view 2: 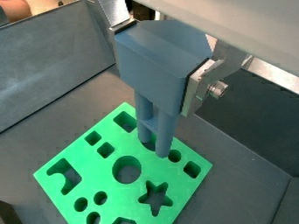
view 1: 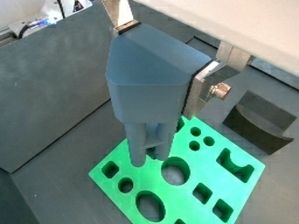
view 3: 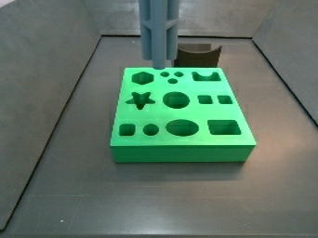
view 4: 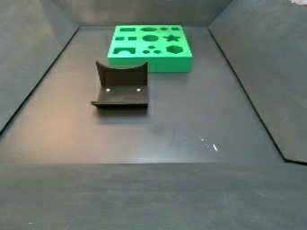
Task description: Insert the 3 prong object.
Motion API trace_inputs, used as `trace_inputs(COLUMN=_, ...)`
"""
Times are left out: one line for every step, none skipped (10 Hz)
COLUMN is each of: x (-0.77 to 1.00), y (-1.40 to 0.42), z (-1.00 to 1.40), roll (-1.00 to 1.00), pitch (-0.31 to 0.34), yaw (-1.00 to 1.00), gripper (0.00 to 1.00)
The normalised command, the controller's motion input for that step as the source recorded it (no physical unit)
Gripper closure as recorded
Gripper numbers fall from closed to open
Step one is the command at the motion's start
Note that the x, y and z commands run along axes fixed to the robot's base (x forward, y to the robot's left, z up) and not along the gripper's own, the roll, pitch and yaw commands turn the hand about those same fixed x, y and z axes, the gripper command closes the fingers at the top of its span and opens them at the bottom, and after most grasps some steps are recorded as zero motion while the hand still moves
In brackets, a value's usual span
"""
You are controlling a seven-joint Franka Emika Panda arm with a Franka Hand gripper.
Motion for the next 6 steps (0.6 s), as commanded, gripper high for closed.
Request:
trace_inputs(x=0.83, y=0.68, z=-0.83, roll=0.18, pitch=0.039, yaw=0.00, gripper=1.00)
trace_inputs(x=0.91, y=0.62, z=-0.89, roll=0.14, pitch=0.074, yaw=-0.02, gripper=1.00)
trace_inputs(x=0.95, y=0.57, z=-0.87, roll=0.10, pitch=0.109, yaw=-0.12, gripper=1.00)
trace_inputs(x=0.81, y=0.55, z=-0.86, roll=0.11, pitch=0.060, yaw=-0.15, gripper=1.00)
trace_inputs(x=0.59, y=0.58, z=-0.85, roll=0.13, pitch=0.020, yaw=-0.15, gripper=1.00)
trace_inputs(x=0.22, y=0.65, z=-0.64, roll=0.17, pitch=0.000, yaw=0.00, gripper=1.00)
